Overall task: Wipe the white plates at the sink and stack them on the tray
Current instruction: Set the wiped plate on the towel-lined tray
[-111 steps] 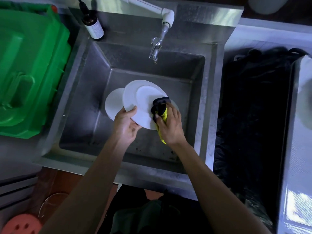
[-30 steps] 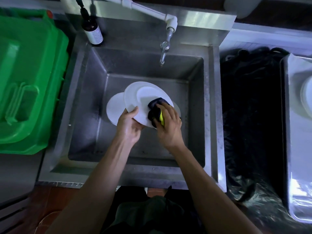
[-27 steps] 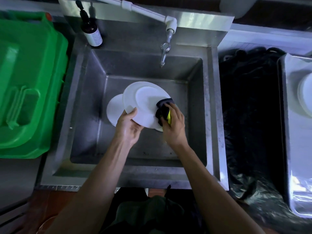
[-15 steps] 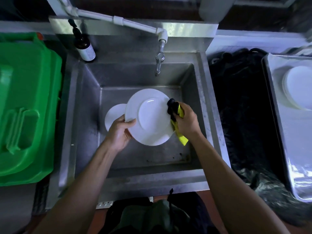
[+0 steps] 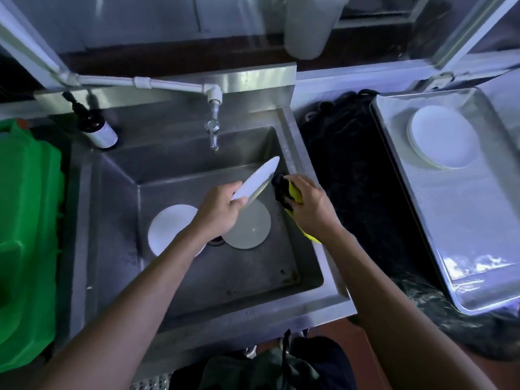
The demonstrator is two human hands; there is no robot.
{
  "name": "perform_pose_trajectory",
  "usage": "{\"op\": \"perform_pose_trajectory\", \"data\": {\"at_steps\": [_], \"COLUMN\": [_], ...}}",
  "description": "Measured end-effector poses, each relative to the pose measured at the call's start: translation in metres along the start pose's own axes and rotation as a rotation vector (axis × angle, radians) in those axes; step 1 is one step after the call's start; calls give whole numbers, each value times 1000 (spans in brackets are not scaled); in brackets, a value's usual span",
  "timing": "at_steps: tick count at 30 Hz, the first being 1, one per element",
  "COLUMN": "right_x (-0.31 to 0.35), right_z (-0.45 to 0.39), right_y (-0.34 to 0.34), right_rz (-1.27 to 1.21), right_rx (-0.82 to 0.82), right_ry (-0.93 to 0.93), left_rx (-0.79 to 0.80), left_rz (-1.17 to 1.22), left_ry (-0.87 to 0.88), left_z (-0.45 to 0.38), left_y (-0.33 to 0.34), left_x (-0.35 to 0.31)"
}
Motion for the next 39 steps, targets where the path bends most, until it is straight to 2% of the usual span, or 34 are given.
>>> {"op": "perform_pose_trajectory", "data": {"at_steps": [5, 10, 18, 27, 31, 39], "right_x": [-47, -107, -204, -275, -301, -332], "right_z": [10, 32, 67, 97, 104, 108], "right_y": [-57, -129, -219, -256, -263, -270], "right_rz": [0, -2, -39, -44, -34, -17], "right_rx": [-84, -209, -290, -318, -343, -325], "right_ry": [36, 76, 177, 224, 252, 317], "left_rx": [12, -28, -53, 57, 169, 209], "left_rz": [-334, -512, -644, -765, -871, -1080], "left_ry": [164, 443, 685, 778, 681, 628], "left_z": [-34, -70, -140, -195, -220, -255], "left_y": [40, 89, 182, 285, 324, 365], "left_x": [-67, -159, -265, -311, -314, -325]}}
Point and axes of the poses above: each hand's wrist, its own z-axis away from the middle knuckle, its own y-axis out of the palm, x = y × z, the point moved 5 cm from there along -z, towards the middle knuckle, and after that the axes turned 7 degrees about x, right-handed, at the moved point
